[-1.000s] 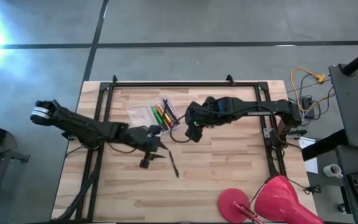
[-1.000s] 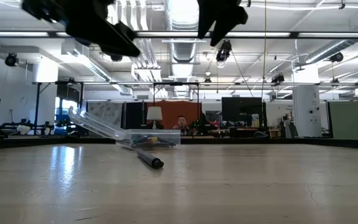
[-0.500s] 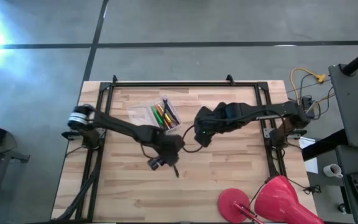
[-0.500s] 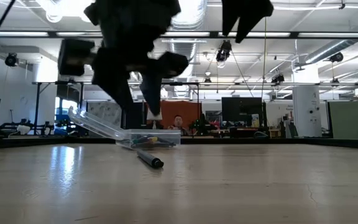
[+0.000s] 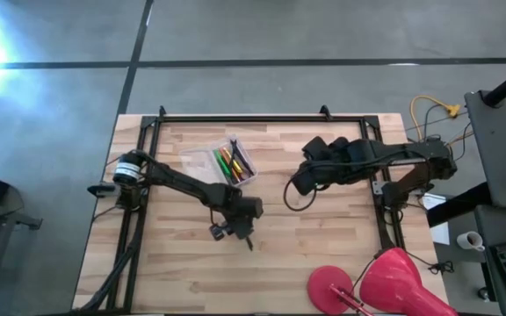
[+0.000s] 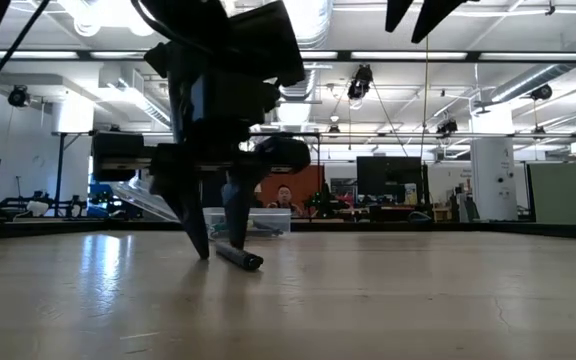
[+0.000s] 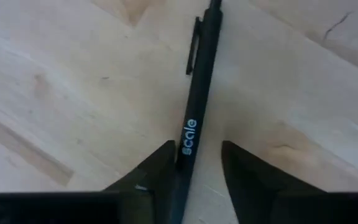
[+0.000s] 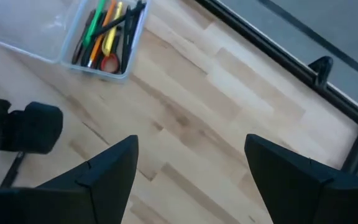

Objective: Pick & place school supplies into a supply box
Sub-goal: Put the black pen into the transparent supply box

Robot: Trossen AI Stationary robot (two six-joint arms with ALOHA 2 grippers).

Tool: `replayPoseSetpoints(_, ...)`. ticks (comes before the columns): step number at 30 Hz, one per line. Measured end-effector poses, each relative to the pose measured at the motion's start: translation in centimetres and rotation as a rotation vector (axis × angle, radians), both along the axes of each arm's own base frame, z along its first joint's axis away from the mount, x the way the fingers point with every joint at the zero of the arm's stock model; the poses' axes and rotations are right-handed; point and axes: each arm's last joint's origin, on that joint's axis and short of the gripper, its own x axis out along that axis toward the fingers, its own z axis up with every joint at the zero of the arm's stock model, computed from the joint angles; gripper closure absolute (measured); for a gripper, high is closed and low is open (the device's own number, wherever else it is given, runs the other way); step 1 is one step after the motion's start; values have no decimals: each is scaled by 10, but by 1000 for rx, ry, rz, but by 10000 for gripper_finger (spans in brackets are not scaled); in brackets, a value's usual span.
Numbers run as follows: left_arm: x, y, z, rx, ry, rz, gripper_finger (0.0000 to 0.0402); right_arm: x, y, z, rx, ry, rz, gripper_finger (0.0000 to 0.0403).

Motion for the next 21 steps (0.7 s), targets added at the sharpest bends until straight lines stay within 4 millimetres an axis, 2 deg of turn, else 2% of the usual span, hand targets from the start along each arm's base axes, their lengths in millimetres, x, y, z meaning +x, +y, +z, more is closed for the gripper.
replayPoseSetpoints(6,-2,2,-9,14,57,27,379,-2,-1,-5,-20,21,-4,122)
replayPoseSetpoints(9,-2,2,-4,17,59,89,386,-2,-1,-11,-25,45,1,127)
replayPoseSetpoints(14,-6,6,27,58,49,158,391,1,-1,-16,-42,39,-2,138)
replayPoseSetpoints(18,-6,15,80,130,-92,164,394,2,-2,-13,-83,19,-1,147)
replayPoseSetpoints(21,-10,28,103,219,-129,151,394,1,-3,-9,-116,-2,-1,154)
